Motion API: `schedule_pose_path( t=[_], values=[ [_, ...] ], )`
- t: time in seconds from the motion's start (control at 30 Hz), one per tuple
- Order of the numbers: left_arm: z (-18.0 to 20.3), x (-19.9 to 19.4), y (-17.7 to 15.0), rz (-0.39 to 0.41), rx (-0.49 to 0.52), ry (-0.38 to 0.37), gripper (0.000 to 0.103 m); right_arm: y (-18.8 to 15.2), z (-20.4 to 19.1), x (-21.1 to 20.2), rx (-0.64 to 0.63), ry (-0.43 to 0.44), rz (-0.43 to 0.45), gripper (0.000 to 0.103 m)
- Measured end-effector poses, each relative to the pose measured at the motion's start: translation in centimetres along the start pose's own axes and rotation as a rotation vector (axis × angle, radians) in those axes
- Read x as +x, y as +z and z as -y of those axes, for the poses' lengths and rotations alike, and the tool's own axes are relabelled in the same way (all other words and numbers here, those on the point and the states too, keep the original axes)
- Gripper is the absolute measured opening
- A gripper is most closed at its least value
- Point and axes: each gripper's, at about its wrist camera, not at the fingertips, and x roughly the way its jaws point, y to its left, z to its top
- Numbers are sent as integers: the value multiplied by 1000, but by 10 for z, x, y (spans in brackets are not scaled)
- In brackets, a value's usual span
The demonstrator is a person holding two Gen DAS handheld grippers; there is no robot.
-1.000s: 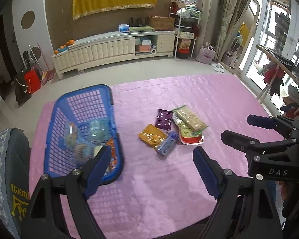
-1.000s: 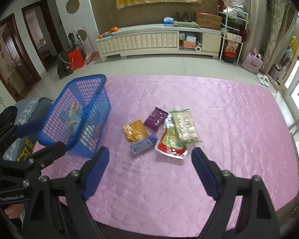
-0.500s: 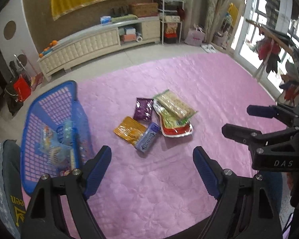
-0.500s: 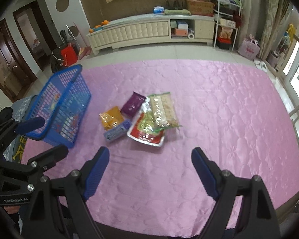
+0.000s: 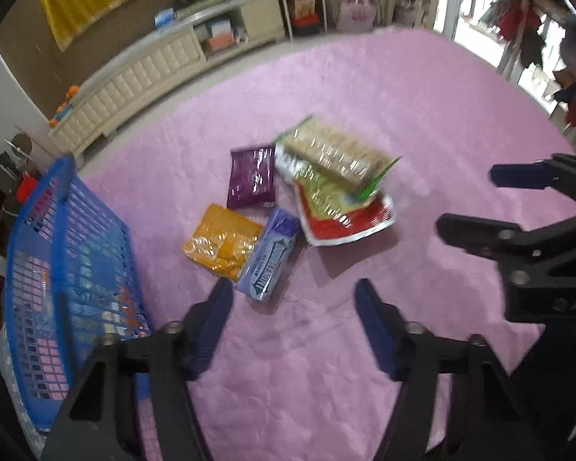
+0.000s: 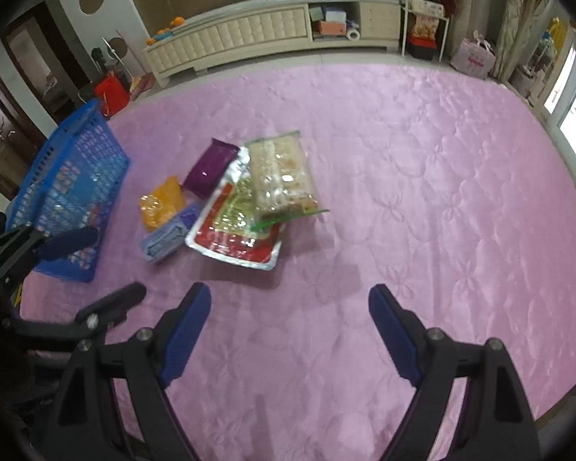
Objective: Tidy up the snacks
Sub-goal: 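Withdraw both open tools from the basket toward the remaining snacks, then grasp the blue Doublemint gum pack with the left tool while the right tool grasps a cracker pack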
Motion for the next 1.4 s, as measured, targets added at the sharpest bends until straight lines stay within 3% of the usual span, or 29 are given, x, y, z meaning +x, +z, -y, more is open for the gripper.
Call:
schedule_pose_path(
  t=[0.47,0.53,0.57,0.8,1.1,1.4],
  values=[
    [-23,68,17,-118,48,-7,51,13,4,35,57,70,-36,87],
    [-22,72,15,-121,58,-16,36,13,2,36,45,65,-41,87],
    [-22,73,13,-123,62,-12,35,13,2,37,43,62,-42,87],
    [-15,63,0,-78,83,47,30,9,3,40,63,61,-55,87],
    [-26,20,-17,6,-29,-18,29,13,-4,38,-30,27,-69,87],
    [-43,-6,-10,85,-111,-49,29,50,-5,56,-61,18,-94,87]
  ],
)
